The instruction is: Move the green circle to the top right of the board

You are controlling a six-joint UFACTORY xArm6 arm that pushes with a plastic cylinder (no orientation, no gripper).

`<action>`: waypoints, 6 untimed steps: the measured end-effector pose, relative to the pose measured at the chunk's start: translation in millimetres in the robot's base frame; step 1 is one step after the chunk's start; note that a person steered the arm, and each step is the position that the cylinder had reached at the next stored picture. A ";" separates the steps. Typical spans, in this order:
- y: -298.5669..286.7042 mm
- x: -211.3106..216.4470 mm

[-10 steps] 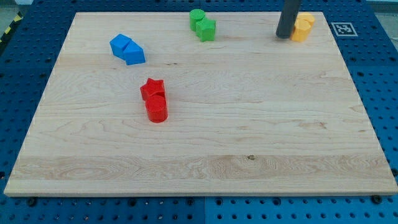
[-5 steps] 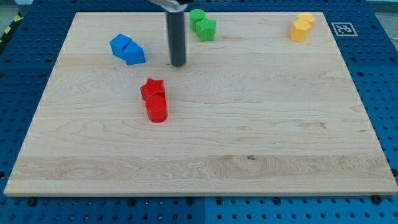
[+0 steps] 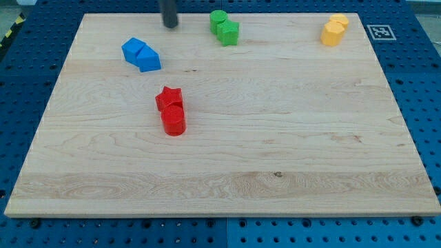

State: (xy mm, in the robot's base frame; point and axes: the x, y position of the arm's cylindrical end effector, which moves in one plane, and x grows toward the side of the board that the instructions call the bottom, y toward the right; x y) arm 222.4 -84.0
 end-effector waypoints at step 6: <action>121.2 0.1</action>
State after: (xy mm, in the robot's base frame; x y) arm 222.5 37.1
